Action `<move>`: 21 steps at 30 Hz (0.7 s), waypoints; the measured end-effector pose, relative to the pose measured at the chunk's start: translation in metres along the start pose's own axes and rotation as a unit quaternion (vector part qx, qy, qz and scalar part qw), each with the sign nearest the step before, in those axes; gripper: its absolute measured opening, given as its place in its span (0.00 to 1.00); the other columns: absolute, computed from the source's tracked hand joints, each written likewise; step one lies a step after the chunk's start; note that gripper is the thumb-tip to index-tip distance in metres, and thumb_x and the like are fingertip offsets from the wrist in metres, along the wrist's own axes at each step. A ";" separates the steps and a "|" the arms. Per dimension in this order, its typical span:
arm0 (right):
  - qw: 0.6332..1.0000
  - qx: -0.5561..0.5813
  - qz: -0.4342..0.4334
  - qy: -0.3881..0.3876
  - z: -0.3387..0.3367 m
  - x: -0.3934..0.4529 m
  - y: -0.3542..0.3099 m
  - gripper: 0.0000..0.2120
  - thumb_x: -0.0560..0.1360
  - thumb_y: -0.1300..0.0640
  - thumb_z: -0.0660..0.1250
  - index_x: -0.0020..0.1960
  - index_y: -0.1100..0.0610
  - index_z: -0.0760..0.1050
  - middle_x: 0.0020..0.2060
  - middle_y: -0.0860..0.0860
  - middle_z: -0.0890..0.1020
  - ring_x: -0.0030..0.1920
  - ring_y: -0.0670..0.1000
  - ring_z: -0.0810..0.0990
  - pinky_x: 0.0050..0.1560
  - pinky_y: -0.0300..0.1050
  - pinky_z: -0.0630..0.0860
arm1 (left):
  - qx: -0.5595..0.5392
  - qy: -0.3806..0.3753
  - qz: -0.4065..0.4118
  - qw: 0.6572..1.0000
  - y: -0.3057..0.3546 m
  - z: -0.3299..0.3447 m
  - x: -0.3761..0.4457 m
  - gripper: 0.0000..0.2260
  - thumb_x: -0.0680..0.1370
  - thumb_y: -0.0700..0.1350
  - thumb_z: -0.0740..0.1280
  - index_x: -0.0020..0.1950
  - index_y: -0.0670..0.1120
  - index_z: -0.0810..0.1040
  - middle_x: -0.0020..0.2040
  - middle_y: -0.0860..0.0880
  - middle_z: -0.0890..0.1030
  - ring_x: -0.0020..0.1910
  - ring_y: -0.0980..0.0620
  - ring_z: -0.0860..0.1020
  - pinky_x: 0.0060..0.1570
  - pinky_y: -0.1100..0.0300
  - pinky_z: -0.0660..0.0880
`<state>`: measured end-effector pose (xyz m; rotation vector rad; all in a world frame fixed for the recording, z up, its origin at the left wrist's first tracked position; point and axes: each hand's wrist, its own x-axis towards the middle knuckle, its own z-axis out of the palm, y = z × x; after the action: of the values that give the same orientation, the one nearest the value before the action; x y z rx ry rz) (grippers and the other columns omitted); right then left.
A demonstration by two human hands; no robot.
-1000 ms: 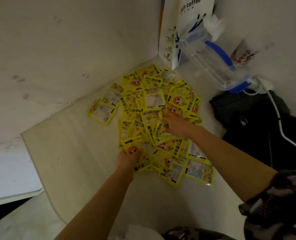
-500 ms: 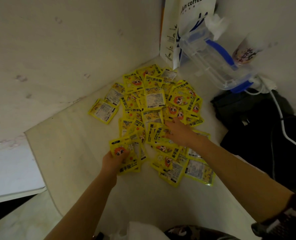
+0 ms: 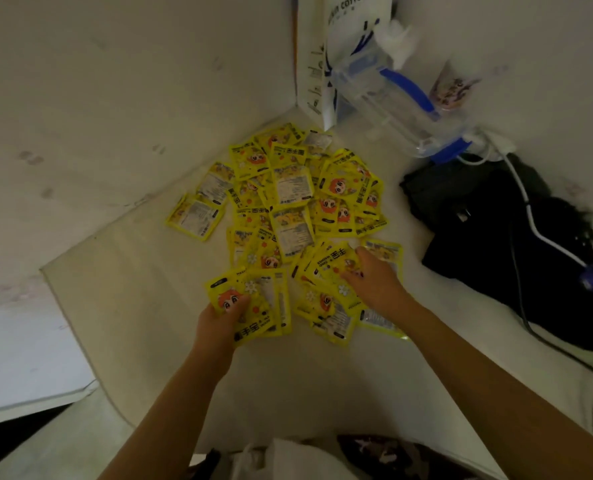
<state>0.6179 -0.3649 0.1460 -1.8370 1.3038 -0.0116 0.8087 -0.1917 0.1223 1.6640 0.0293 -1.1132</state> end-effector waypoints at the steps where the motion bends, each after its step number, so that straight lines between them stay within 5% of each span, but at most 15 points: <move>1: 1.000 0.013 0.017 0.018 0.002 -0.010 0.004 0.20 0.78 0.51 0.64 0.66 0.58 0.66 0.52 0.54 0.78 0.48 0.56 0.79 0.44 0.50 0.74 | 0.004 -0.010 0.003 1.000 -0.002 0.001 -0.003 0.04 0.76 0.40 0.68 0.49 0.46 0.80 0.43 0.44 0.84 0.40 0.45 0.83 0.42 0.48 0.81; 4: 0.994 0.061 0.050 0.070 0.012 -0.042 0.014 0.21 0.77 0.51 0.65 0.65 0.59 0.67 0.58 0.55 0.79 0.57 0.55 0.78 0.50 0.46 0.74 | 0.024 -0.040 0.012 0.999 -0.008 0.000 -0.012 0.04 0.76 0.39 0.68 0.49 0.46 0.80 0.40 0.47 0.85 0.37 0.49 0.84 0.35 0.53 0.81; 7: 0.988 0.095 0.063 0.107 0.028 -0.080 0.019 0.23 0.77 0.51 0.65 0.69 0.58 0.66 0.59 0.55 0.79 0.59 0.55 0.78 0.56 0.49 0.75 | 0.052 -0.077 0.017 0.996 -0.014 -0.002 -0.023 0.05 0.76 0.40 0.69 0.51 0.46 0.80 0.43 0.45 0.84 0.40 0.47 0.84 0.39 0.50 0.81; 13: 0.967 0.120 0.139 0.176 0.070 -0.149 0.025 0.20 0.78 0.52 0.64 0.67 0.59 0.67 0.57 0.57 0.80 0.54 0.58 0.80 0.43 0.41 0.70 | 0.135 -0.144 0.042 0.979 -0.024 -0.018 -0.043 0.06 0.75 0.41 0.70 0.51 0.46 0.81 0.46 0.43 0.84 0.46 0.42 0.83 0.46 0.44 0.81; 21: 0.926 0.170 0.210 0.264 0.125 -0.238 0.033 0.13 0.77 0.54 0.66 0.55 0.63 0.70 0.44 0.54 0.79 0.49 0.60 0.80 0.43 0.46 0.73 | 0.238 -0.228 0.071 0.942 -0.048 -0.043 -0.077 0.08 0.73 0.45 0.72 0.51 0.48 0.81 0.47 0.43 0.84 0.47 0.41 0.83 0.49 0.40 0.80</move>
<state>0.5415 -0.1049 0.1520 -1.2679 1.9114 -0.5022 0.7680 -0.1018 0.1374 1.7416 -0.6966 -1.4439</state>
